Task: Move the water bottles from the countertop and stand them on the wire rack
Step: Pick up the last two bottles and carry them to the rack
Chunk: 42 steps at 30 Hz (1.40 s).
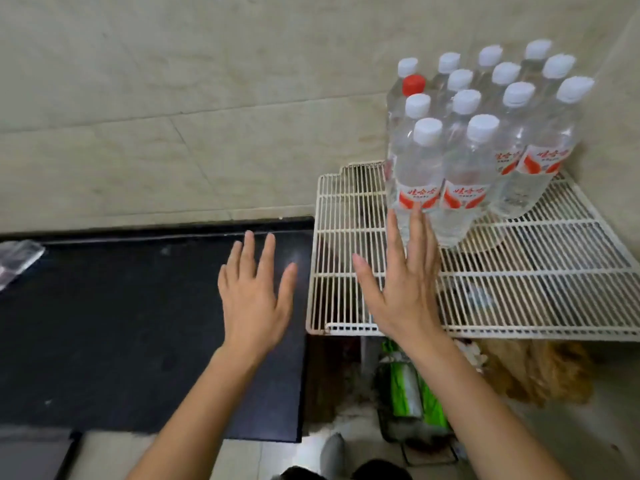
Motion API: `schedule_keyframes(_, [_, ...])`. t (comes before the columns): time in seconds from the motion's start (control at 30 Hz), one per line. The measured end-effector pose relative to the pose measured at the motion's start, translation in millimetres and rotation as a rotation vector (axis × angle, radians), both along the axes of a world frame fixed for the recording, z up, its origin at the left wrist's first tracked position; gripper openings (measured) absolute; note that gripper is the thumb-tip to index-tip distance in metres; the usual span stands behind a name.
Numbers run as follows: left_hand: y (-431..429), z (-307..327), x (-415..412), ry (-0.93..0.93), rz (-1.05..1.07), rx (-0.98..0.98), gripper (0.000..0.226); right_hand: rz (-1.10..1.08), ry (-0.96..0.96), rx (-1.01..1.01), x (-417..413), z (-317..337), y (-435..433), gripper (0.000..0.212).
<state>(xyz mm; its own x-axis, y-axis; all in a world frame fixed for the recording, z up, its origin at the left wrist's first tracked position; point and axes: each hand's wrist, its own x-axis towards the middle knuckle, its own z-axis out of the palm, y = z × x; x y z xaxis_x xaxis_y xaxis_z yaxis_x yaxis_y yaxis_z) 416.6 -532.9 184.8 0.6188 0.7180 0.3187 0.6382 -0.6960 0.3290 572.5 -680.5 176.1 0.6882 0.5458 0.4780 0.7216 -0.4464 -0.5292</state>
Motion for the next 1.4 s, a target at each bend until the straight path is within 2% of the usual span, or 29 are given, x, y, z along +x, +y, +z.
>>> schedule_keyframes(0.27, [35, 6, -123, -0.024, 0.229, 0.031, 0.063, 0.305, -0.030, -0.097, -99, -5, 82, 0.072])
schedule_keyframes(0.43, [82, 17, -227, -0.067, 0.325, 0.066, 0.063, 0.418, -0.045, -0.118, -181, 1, 144, 0.073])
schedule_keyframes(0.7, [174, 21, -460, 0.018, 0.521, 0.097, 0.067, 0.642, -0.042, -0.104, -390, -5, 292, 0.074])
schedule_keyframes(0.87, [213, 20, -562, -0.006, 0.665, 0.026, 0.071, 0.844, -0.080, -0.137, -500, -11, 359, 0.072])
schedule_keyframes(1.13, [297, -21, -633, 0.062, 0.723, -0.081, 0.074, 0.939, -0.074, -0.227, -572, -57, 463, 0.071])
schedule_keyframes(1.27, [379, -41, -642, 0.109, 0.688, -0.114, 0.074, 0.908, -0.072, -0.240, -580, -82, 547, 0.071])
schedule_keyframes(1.4, [478, -41, -644, 0.204, 0.637, -0.116, 0.075, 0.857, 0.010, -0.298, -586, -90, 642, 0.074])
